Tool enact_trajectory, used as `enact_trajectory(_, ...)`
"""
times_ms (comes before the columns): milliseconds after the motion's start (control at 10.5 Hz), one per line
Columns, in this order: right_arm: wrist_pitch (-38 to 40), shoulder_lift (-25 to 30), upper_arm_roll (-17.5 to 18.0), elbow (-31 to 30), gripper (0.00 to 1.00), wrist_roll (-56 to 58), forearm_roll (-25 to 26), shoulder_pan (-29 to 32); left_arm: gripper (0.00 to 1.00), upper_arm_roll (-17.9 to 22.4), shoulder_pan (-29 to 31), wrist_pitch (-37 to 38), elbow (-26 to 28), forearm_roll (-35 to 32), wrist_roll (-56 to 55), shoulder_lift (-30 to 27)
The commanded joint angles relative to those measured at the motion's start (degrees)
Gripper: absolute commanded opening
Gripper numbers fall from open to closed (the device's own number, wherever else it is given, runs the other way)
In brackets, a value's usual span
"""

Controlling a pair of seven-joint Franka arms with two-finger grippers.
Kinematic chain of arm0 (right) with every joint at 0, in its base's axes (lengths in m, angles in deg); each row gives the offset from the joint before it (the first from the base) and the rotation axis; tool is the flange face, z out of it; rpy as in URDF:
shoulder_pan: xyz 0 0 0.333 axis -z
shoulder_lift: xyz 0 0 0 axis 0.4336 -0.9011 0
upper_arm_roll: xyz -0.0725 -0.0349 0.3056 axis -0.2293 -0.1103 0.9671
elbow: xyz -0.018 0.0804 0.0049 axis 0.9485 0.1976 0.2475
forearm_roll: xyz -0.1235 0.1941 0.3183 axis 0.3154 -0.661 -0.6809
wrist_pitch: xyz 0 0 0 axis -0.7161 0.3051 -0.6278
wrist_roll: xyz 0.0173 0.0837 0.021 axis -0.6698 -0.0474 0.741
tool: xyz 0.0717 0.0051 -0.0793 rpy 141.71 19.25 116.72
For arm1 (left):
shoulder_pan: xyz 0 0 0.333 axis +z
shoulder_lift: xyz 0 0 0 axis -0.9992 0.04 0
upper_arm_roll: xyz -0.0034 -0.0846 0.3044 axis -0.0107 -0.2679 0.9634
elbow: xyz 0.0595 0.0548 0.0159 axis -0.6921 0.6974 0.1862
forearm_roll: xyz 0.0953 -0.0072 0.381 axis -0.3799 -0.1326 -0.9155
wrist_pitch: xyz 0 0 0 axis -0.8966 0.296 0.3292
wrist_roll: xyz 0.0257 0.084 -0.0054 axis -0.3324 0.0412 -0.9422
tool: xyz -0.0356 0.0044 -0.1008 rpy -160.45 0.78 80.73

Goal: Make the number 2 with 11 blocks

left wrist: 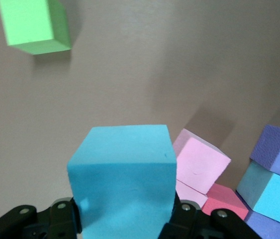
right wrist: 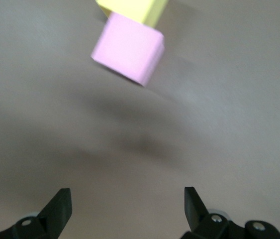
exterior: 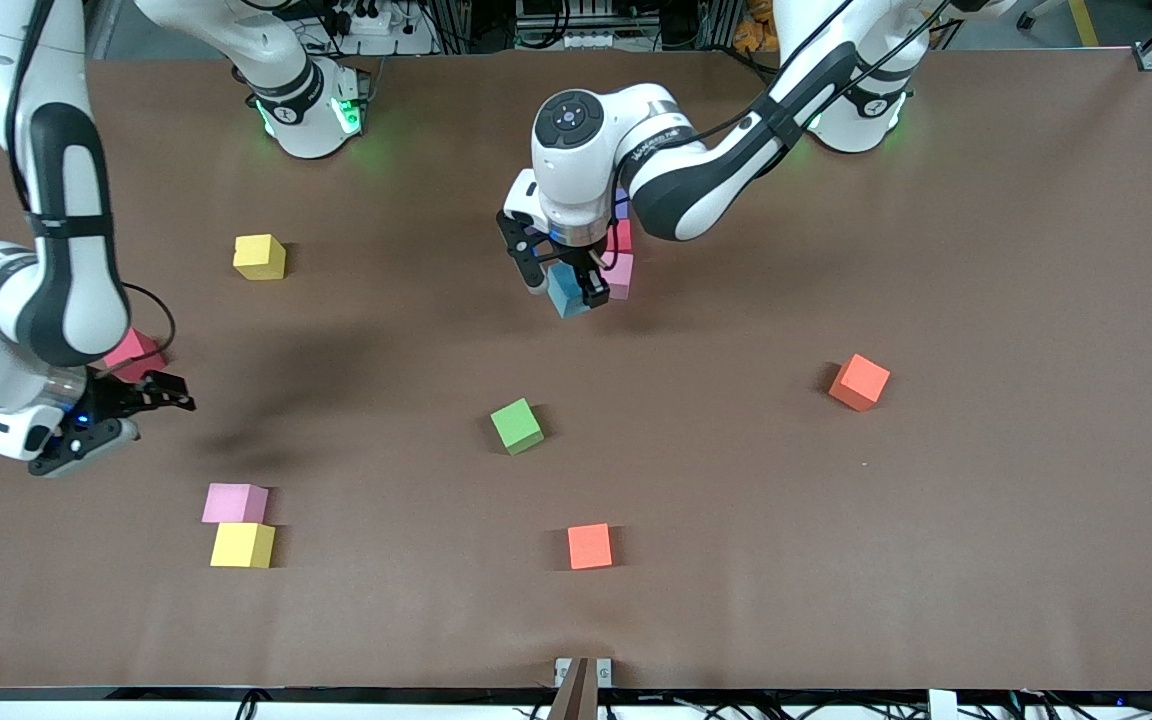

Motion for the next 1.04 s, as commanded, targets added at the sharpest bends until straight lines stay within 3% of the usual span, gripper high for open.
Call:
enact_trajectory(0,0.34,0.46,0.83,-1.24,1.0,7.09,0.97,4.72,0.39,-0.06,-2.61,0.6,-2.09,-0.48,2.36,1.23)
enact_trajectory(285,-0.27,0.19,0.75,-3.25,1.0,13.61,4.3,7.9,0.4,-0.06,-4.37,0.16,-3.15,-0.22,3.06,2.9)
enact_trajectory(570,-4.65,0.28,0.75,-8.69,1.0,18.19,4.58,10.79,0.39,0.03,-5.96,0.07,-4.29,0.31,2.98,4.93)
enact_trajectory(665,-5.8,0.28,0.75,-9.84,1.0,19.59,4.75,11.5,0.34,0.12,-6.14,0.07,-4.29,2.84,3.15,5.36)
enact_trajectory(950,-7.91,-0.33,1.01,-11.6,1.0,20.75,5.19,13.44,0.32,0.47,-8.68,0.16,-5.87,3.65,3.06,7.47)
